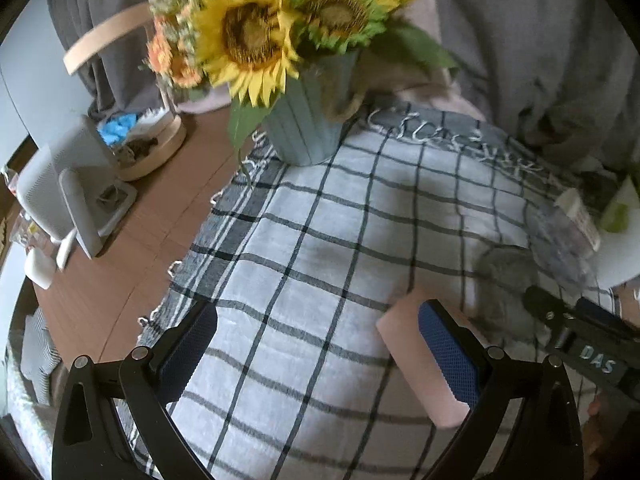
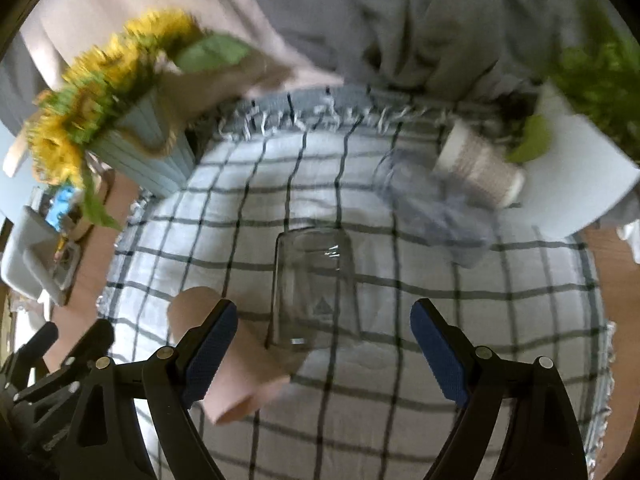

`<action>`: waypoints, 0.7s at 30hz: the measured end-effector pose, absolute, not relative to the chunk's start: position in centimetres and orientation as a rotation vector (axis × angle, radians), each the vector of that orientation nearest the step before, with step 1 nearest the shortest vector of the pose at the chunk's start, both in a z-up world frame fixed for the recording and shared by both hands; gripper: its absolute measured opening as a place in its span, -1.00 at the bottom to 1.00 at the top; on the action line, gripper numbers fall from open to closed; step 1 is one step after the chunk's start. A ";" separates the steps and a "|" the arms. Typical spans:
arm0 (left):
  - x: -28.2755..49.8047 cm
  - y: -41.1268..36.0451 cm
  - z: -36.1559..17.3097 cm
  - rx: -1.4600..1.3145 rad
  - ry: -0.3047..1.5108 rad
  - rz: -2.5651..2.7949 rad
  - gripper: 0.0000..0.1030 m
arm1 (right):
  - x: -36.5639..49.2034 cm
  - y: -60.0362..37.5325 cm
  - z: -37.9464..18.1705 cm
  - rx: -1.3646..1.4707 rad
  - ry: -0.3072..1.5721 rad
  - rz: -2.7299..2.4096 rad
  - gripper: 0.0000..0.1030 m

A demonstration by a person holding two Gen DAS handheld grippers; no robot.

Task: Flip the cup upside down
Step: 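Move the right gripper to the clear glass cup and close on it, then lift the glass cup with the right gripper and carry it aside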

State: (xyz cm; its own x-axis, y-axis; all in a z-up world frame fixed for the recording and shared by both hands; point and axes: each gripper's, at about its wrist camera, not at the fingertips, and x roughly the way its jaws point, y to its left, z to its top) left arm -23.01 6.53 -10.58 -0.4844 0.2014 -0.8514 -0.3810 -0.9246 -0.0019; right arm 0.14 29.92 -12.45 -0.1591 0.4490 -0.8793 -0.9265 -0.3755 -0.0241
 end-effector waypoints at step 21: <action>-24.9 8.1 -12.5 -1.374 0.364 2.383 0.99 | -0.8 32.8 -18.1 -0.994 0.936 1.381 0.34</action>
State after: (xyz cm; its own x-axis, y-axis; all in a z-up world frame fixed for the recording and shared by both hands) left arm -24.95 8.06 -12.49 -0.4593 0.1827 -0.8693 -0.4340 -0.9000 0.0402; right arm -0.84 32.81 -18.14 -0.0057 0.3262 -0.9453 -0.9989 -0.0463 -0.0100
